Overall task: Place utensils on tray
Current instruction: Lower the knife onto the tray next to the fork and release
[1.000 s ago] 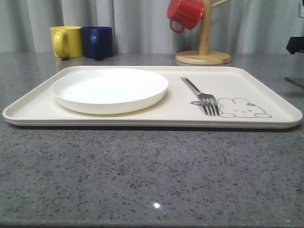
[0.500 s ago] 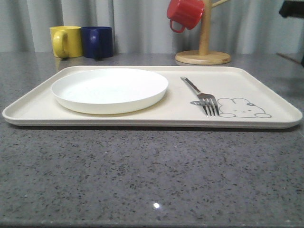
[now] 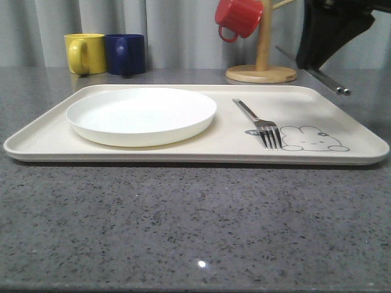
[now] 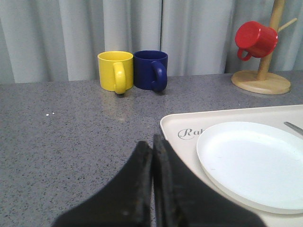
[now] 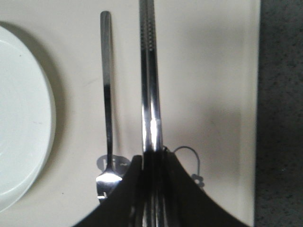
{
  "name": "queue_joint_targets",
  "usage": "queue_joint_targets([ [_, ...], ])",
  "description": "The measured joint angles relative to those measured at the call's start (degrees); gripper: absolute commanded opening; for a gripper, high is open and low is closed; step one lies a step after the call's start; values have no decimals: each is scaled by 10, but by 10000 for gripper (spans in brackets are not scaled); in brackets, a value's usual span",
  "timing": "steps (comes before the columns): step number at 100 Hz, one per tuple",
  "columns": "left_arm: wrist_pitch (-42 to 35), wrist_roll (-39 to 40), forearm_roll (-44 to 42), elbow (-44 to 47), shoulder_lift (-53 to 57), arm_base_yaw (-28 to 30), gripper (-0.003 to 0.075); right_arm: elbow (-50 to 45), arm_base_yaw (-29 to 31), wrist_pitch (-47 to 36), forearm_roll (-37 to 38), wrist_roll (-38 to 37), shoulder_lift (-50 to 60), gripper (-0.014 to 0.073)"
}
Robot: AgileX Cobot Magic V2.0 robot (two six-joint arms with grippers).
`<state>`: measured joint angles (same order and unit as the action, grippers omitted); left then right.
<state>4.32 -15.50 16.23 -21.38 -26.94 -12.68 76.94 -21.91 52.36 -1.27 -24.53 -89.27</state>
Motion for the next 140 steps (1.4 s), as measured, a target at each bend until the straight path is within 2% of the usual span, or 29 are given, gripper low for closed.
queue_joint_targets([
  [28,0,0,0,0,0,0,-18,0,-19,-19,17,-45,-50,-27],
  [72,0,0,0,0,0,0,-18,0,-19,-27,19,-54,-98,-20],
  [86,0,0,0,0,0,0,-18,3,-19,-27,19,-54,-107,38],
  [119,0,0,0,0,0,0,-18,10,-19,-19,19,-56,-107,309],
  [140,0,0,0,0,0,0,-18,34,-19,11,31,-56,-100,333],
])
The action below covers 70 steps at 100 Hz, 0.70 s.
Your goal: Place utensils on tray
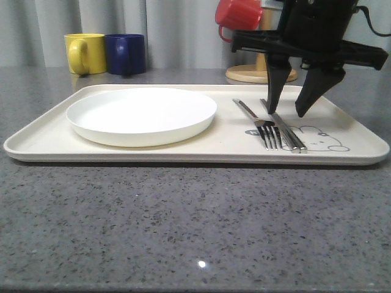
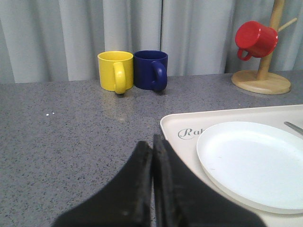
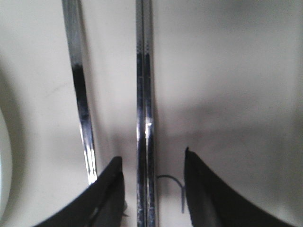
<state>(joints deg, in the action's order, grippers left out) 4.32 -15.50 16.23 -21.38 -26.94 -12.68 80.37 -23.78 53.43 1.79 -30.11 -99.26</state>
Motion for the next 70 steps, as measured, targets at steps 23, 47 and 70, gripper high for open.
queue_joint_targets([
  [23,0,0,0,0,0,0,-18,8,23,22,15,58,60,333],
  [47,0,0,0,0,0,0,-18,8,137,72,18,165,104,333],
  [70,0,0,0,0,0,0,-18,8,266,90,-9,275,106,333],
])
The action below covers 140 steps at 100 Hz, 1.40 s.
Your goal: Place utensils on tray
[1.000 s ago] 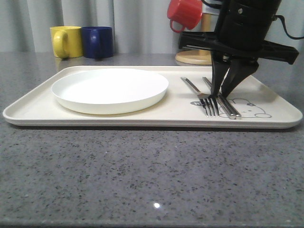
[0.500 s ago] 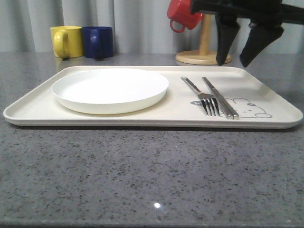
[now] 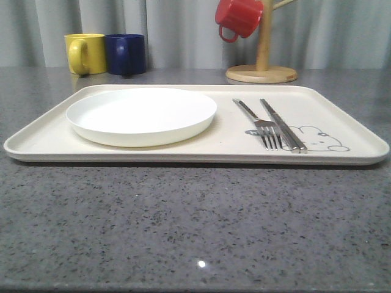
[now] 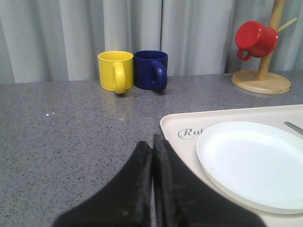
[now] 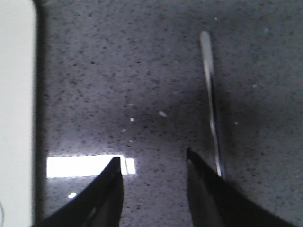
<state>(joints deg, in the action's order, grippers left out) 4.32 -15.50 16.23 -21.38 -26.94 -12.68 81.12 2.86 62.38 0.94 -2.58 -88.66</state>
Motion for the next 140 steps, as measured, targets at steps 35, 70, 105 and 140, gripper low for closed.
queue_joint_targets([
  [35,0,0,0,0,0,0,-18,0,83,-2,-24,65,-41,333],
  [70,0,0,0,0,0,0,-18,0,83,-12,-28,78,-104,332],
  [105,0,0,0,0,0,0,-18,1,83,-20,-27,79,-140,274],
  [140,0,0,0,0,0,0,-18,1,83,-22,-28,82,-140,-66],
])
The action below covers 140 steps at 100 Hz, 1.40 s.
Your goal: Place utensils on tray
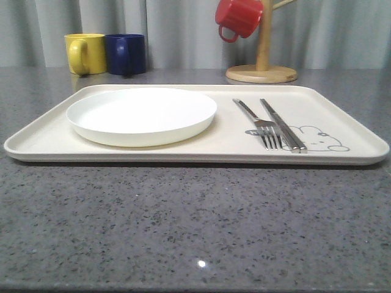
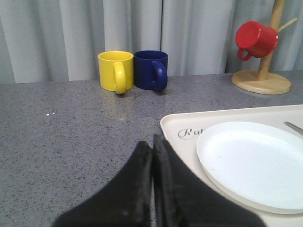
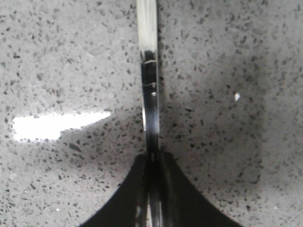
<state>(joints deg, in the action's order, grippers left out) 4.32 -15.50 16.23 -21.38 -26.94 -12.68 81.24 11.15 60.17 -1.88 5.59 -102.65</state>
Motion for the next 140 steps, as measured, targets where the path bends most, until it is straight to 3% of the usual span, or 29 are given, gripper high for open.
queue_joint_targets([
  [72,0,0,0,0,0,0,-18,35,-34,53,-56,-46,98,-57],
  [90,0,0,0,0,0,0,-18,36,-88,59,-58,-85,129,-57],
  [124,0,0,0,0,0,0,-18,37,-246,21,-34,-197,129,-57],
  [140,0,0,0,0,0,0,-18,37,-274,12,-5,-243,104,-57],
])
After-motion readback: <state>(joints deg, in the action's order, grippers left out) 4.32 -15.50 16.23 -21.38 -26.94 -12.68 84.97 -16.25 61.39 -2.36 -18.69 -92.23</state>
